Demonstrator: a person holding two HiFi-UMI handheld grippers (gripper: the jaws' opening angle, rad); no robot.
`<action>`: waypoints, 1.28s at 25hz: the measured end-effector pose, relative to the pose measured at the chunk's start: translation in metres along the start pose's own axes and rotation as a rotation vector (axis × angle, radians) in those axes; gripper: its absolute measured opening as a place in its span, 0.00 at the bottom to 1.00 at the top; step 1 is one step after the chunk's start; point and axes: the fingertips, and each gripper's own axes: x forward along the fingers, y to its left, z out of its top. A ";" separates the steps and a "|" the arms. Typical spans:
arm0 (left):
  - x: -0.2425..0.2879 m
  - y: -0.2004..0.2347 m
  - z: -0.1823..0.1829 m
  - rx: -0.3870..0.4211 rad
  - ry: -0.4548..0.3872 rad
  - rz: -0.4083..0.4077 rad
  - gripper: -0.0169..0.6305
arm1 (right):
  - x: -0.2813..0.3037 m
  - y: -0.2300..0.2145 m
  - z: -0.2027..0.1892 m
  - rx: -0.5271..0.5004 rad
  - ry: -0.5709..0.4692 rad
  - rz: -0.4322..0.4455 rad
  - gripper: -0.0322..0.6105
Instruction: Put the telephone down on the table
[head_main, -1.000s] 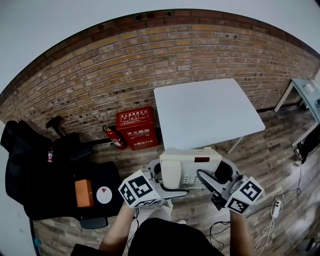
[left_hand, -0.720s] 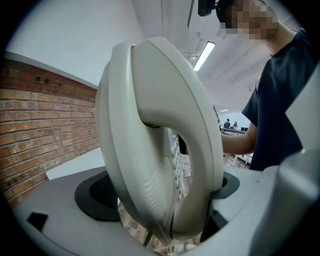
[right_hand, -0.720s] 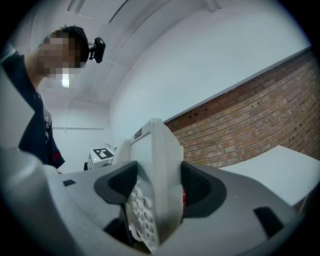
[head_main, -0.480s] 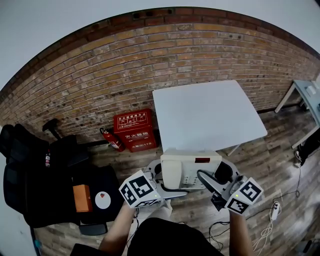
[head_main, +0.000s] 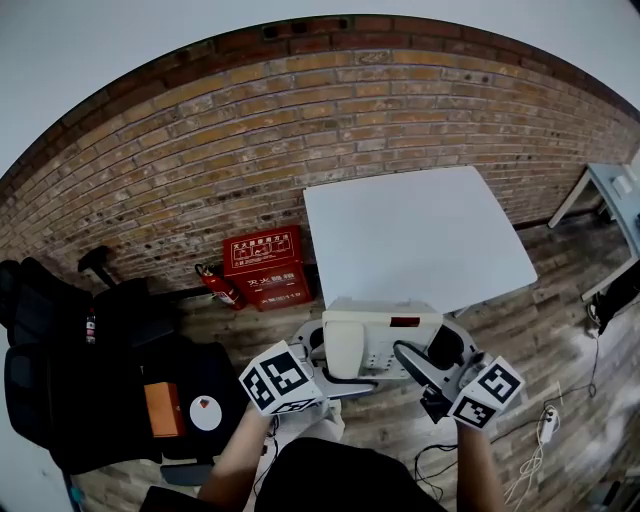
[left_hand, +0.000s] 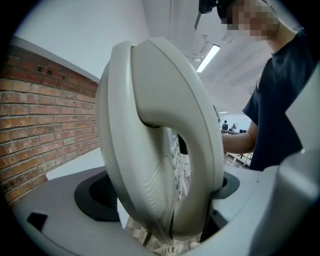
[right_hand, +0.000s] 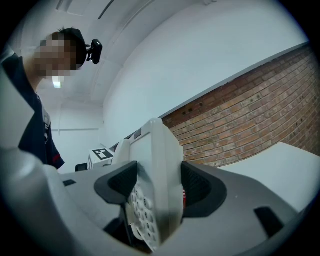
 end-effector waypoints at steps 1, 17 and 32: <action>0.000 0.005 0.000 -0.004 0.002 -0.003 0.81 | 0.004 -0.003 0.000 0.002 0.004 -0.002 0.47; -0.008 0.077 -0.004 -0.028 -0.003 -0.038 0.81 | 0.069 -0.038 0.003 0.021 0.032 -0.039 0.47; -0.018 0.131 -0.012 -0.029 -0.002 -0.080 0.81 | 0.119 -0.060 0.001 0.034 0.051 -0.087 0.47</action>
